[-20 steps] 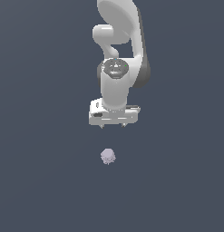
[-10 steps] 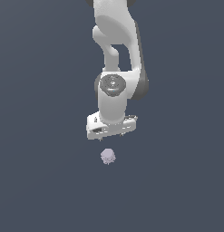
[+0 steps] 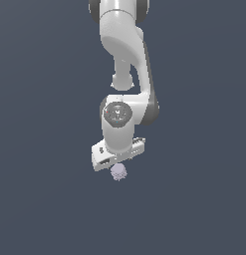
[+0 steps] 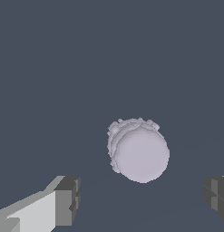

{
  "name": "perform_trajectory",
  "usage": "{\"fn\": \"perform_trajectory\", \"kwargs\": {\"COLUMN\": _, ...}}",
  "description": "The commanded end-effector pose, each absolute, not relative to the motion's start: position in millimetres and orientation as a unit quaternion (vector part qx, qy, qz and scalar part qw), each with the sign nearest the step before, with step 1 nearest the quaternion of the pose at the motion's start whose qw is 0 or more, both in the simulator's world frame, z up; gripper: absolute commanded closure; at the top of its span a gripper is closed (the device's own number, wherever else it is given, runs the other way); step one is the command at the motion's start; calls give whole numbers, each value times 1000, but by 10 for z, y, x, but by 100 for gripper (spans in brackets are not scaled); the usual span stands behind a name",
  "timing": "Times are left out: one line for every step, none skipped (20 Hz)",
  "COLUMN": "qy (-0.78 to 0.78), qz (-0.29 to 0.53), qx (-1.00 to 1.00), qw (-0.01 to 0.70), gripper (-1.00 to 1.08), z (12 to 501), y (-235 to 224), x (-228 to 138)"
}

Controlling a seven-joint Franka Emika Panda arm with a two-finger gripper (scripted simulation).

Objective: Pick up the object and move it to a goal position.

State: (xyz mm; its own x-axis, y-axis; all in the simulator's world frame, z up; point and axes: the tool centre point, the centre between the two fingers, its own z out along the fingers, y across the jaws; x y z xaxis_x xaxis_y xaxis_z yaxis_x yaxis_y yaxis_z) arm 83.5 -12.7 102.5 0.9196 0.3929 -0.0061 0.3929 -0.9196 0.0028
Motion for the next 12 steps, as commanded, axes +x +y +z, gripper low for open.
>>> {"fn": "perform_trajectory", "kwargs": {"qy": 214, "qz": -1, "qx": 977, "qw": 1, "gripper": -92, "z": 975, "y": -146, "x": 895}}
{"fn": "perform_trajectory", "kwargs": {"qy": 217, "qz": -1, "qx": 976, "qw": 1, "gripper": -92, "z": 959, "y": -153, "x": 911}}
{"fn": "perform_trajectory", "kwargs": {"qy": 220, "qz": -1, "qx": 975, "qw": 1, "gripper": -92, "z": 946, "y": -159, "x": 924}}
{"fn": "perform_trajectory", "kwargs": {"qy": 223, "qz": 0, "qx": 975, "qw": 0, "gripper": -92, "z": 935, "y": -163, "x": 935}}
{"fn": "perform_trajectory", "kwargs": {"qy": 225, "qz": 0, "qx": 974, "qw": 0, "gripper": -92, "z": 926, "y": -167, "x": 944}}
{"fn": "perform_trajectory", "kwargs": {"qy": 226, "qz": 0, "qx": 974, "qw": 0, "gripper": -92, "z": 920, "y": -169, "x": 950}}
{"fn": "perform_trajectory", "kwargs": {"qy": 227, "qz": 0, "qx": 974, "qw": 0, "gripper": -92, "z": 916, "y": -171, "x": 953}}
{"fn": "perform_trajectory", "kwargs": {"qy": 227, "qz": 0, "qx": 974, "qw": 0, "gripper": -92, "z": 915, "y": -171, "x": 954}}
{"fn": "perform_trajectory", "kwargs": {"qy": 225, "qz": -1, "qx": 974, "qw": 0, "gripper": -92, "z": 919, "y": -171, "x": 945}}
{"fn": "perform_trajectory", "kwargs": {"qy": 225, "qz": -1, "qx": 974, "qw": 0, "gripper": -92, "z": 914, "y": -171, "x": 945}}
{"fn": "perform_trajectory", "kwargs": {"qy": 225, "qz": -1, "qx": 974, "qw": 0, "gripper": -92, "z": 901, "y": -172, "x": 945}}
{"fn": "perform_trajectory", "kwargs": {"qy": 225, "qz": -1, "qx": 974, "qw": 0, "gripper": -92, "z": 880, "y": -173, "x": 945}}
